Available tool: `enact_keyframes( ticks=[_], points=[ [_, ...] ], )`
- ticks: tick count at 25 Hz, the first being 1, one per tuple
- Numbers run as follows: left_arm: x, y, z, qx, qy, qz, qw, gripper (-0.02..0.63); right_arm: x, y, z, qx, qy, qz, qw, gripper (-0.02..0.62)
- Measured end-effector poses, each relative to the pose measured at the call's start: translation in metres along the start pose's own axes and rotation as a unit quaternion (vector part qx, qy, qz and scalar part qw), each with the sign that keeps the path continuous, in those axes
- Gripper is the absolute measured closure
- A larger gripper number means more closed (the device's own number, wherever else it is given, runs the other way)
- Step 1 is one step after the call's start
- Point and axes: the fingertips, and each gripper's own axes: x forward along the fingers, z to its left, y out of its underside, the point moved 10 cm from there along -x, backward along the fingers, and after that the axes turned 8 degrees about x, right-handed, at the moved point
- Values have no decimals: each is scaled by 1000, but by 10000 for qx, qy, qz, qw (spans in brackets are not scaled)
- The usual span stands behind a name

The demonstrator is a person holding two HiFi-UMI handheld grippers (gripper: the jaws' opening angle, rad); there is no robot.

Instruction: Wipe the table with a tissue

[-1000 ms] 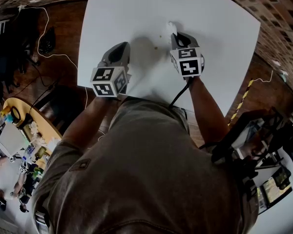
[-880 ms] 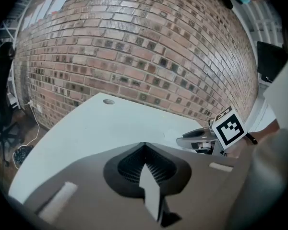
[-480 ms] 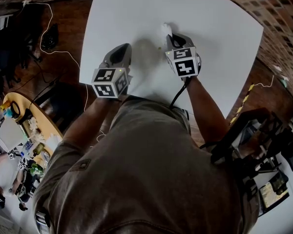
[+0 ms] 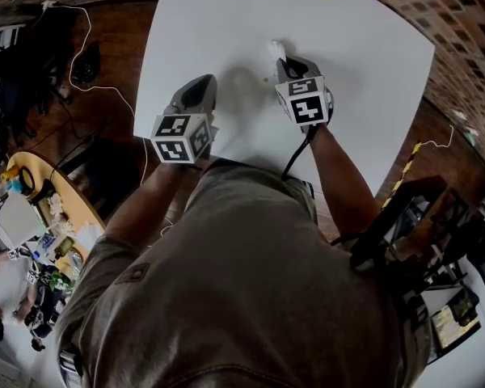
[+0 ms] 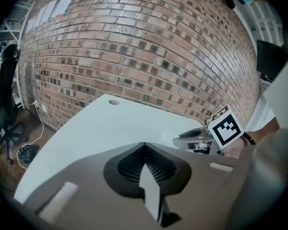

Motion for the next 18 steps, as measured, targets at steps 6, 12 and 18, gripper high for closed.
enact_keyframes(
  ticks=[6,12,18],
  points=[
    [-1,-1,-3,64,135,-51,9999,604,-14,9,-10,135,246,54,9996,557],
    [-6,-1,-4,146,253,-101,9995,604,-29,22,-18,309,513,97,9982,557],
    [0,0,-10,137,272,-79,9995,604,-35,32,-34,436,639,196,9968,557]
  ],
)
